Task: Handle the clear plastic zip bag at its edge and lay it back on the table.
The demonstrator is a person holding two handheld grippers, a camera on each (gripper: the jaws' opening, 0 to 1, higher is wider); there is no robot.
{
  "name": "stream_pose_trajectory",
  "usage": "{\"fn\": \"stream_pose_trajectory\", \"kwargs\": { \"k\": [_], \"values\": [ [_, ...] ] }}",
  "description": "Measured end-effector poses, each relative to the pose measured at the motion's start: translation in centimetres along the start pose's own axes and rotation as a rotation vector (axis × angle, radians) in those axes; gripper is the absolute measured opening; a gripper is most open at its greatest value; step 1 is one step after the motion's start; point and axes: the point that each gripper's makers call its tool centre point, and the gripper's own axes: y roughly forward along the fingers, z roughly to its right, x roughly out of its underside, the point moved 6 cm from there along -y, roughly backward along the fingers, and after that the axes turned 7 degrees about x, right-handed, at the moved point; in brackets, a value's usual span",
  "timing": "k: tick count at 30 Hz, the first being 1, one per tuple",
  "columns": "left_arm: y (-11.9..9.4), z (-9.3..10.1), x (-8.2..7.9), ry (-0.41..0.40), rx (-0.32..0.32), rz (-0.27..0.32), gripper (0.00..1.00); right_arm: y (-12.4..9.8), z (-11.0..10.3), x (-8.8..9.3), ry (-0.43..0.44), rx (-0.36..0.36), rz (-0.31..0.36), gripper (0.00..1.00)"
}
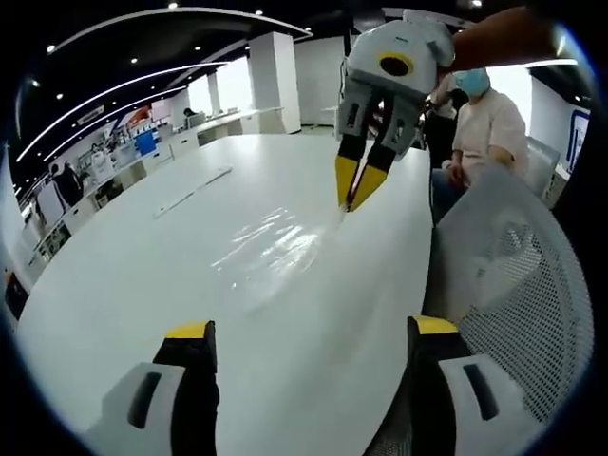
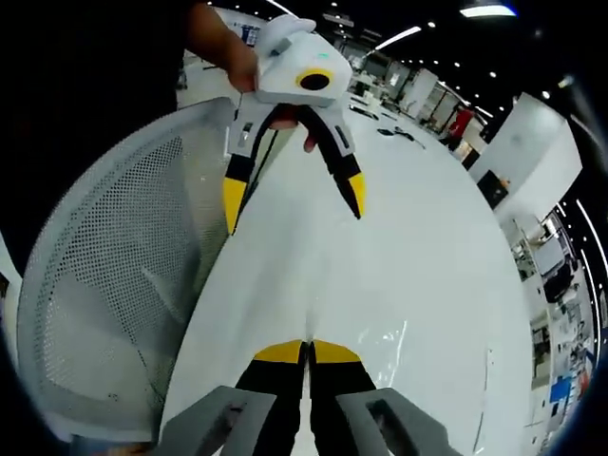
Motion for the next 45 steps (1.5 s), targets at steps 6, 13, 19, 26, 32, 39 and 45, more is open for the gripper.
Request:
{"fn": "stream_pose_trajectory", "kwargs": {
  "k": [6,13,19,26,32,39,45],
  "values": [
    [0.2,-0.8,-0.2,0.051,0.013,-0.018,0.77,0.0,-0.1,-0.4,-0.04,-0.004,0.006,0.0],
    [0.3,-1.1,-0.2,0.08,0.034,-0.025,0.71,-0.1,-0.4,-0.9,-0.094,-0.011,0.013,0.0],
    [0.6,-1.0,0.0,0.111,0.04,-0.045,0.62,-0.8,-0.3,-1.1,-0.145,0.001,0.024,0.0],
    [0.5,-0.8,0.1,0.128,0.051,-0.052,0.54,-1.3,0.1,-1.2,-0.161,0.027,0.025,0.0],
    [0.4,-0.9,0.4,0.144,0.068,-0.063,0.4,-1.6,0.0,-1.5,-0.173,0.035,0.037,0.0],
    [0.2,-1.0,0.5,0.151,0.067,-0.063,0.33,-1.8,-0.3,-1.6,-0.18,0.032,0.036,0.0],
    [0.2,-0.6,0.4,0.163,0.093,-0.061,0.17,-2.0,-0.4,-1.4,-0.165,0.039,0.033,0.0]
  ]
}}
